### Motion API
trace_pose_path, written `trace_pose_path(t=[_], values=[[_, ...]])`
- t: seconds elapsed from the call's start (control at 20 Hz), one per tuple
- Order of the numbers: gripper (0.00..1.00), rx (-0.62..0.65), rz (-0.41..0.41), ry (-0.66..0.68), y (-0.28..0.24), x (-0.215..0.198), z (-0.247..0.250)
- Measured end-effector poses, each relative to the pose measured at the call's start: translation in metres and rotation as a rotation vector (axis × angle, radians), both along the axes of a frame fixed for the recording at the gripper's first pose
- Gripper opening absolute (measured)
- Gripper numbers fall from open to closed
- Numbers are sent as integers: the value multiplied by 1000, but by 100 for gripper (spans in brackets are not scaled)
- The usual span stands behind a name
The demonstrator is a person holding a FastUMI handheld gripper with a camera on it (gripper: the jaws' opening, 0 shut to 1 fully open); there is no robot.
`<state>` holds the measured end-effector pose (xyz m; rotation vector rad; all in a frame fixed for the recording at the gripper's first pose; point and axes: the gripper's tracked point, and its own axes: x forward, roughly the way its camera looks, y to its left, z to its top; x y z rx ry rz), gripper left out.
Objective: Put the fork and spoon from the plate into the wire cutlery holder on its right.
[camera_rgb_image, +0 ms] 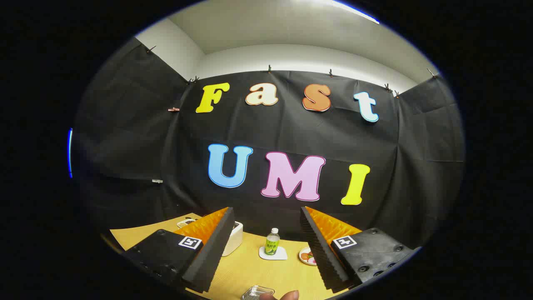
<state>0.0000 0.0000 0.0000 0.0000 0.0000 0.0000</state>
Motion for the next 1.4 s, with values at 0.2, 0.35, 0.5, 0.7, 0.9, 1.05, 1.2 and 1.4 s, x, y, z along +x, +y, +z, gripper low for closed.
trace_pose_path(t=[0.2,0.35,0.5,0.7,0.9,1.05,1.2,1.4], values=[[98,-4,9,7,3,0,-2],[98,-4,10,6,4,1,0],[98,-6,6,5,6,1,1],[98,-14,-3,8,12,3,1],[98,-8,-11,19,23,7,0],[98,7,4,57,44,11,-6],[98,48,76,149,83,15,-22],[98,141,185,364,142,10,-57]])
